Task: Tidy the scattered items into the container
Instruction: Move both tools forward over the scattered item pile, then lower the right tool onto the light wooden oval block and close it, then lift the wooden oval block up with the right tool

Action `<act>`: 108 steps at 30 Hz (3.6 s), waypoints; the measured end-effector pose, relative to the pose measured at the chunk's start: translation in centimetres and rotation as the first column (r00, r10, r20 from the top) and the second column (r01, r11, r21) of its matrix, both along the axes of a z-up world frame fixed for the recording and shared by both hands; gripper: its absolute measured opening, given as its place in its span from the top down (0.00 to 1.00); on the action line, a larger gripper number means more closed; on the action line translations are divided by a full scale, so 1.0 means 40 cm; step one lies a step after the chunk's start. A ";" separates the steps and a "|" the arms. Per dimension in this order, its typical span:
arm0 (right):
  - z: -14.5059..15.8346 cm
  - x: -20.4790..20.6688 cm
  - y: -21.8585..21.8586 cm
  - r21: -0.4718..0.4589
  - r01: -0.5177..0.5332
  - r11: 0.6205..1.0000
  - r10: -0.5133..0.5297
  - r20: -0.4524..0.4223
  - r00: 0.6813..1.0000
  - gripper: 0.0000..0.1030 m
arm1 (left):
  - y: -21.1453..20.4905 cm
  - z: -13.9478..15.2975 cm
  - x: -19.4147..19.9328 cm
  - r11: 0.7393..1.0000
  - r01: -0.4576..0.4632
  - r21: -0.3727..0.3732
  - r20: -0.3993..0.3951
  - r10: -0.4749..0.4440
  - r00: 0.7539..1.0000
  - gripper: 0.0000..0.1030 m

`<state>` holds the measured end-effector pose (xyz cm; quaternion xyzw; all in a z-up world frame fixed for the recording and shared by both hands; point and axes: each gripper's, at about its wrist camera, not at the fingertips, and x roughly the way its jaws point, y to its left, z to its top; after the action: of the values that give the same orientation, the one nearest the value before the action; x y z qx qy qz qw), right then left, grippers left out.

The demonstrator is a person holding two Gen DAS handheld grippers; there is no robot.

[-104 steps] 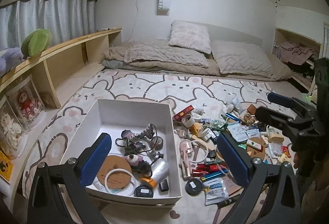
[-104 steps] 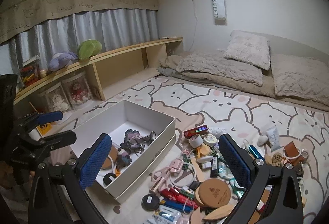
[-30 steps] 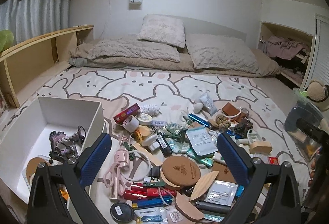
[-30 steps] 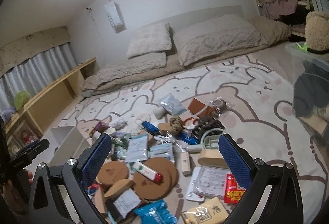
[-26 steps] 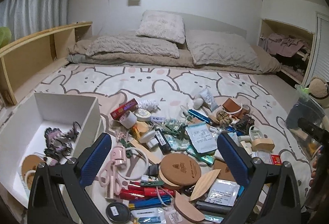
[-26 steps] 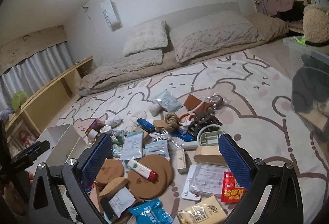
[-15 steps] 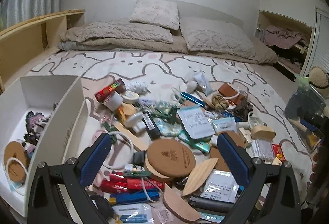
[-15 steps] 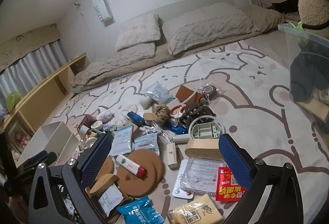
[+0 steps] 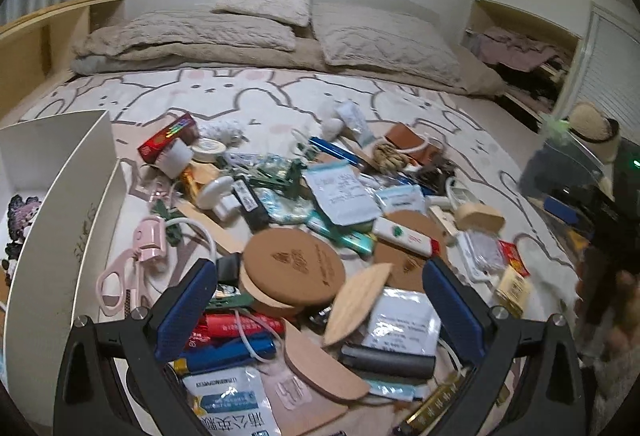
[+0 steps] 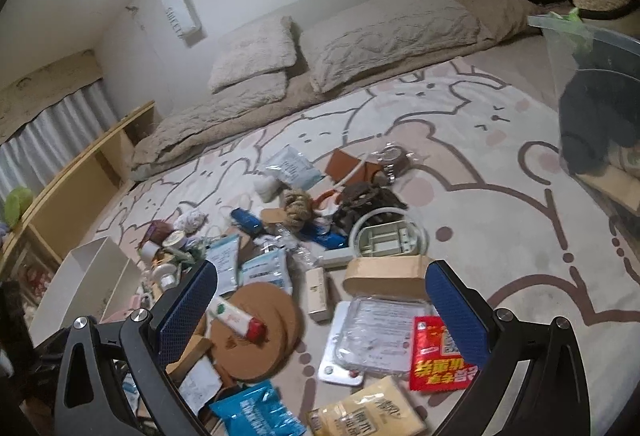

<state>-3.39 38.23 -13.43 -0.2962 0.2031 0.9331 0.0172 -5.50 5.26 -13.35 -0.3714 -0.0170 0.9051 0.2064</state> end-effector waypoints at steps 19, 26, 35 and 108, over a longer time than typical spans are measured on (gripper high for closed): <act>-0.134 -0.069 0.112 0.041 0.094 0.995 -0.100 0.173 0.980 0.00 | 0.045 -0.084 0.034 0.904 0.307 -0.299 0.045 -0.308 0.950 0.00; -0.188 -0.094 0.139 -0.032 0.107 0.994 -0.096 0.245 0.965 0.00 | 0.046 -0.122 0.011 0.900 0.374 -0.225 0.148 -0.348 0.926 0.00; -0.204 -0.121 0.119 -0.034 0.067 0.997 -0.055 0.278 0.959 0.00 | 0.070 -0.169 0.012 0.870 0.408 -0.276 0.203 -0.362 0.910 0.00; -0.135 -0.158 0.059 -0.054 0.075 0.996 -0.061 0.232 0.971 0.10 | 0.040 -0.188 -0.036 0.914 0.347 -0.209 0.233 -0.298 0.926 0.10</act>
<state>-9.72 40.61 -18.82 -0.3955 0.2389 0.8846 0.0632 -6.93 6.88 -20.85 -0.4793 0.1368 0.8122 0.3031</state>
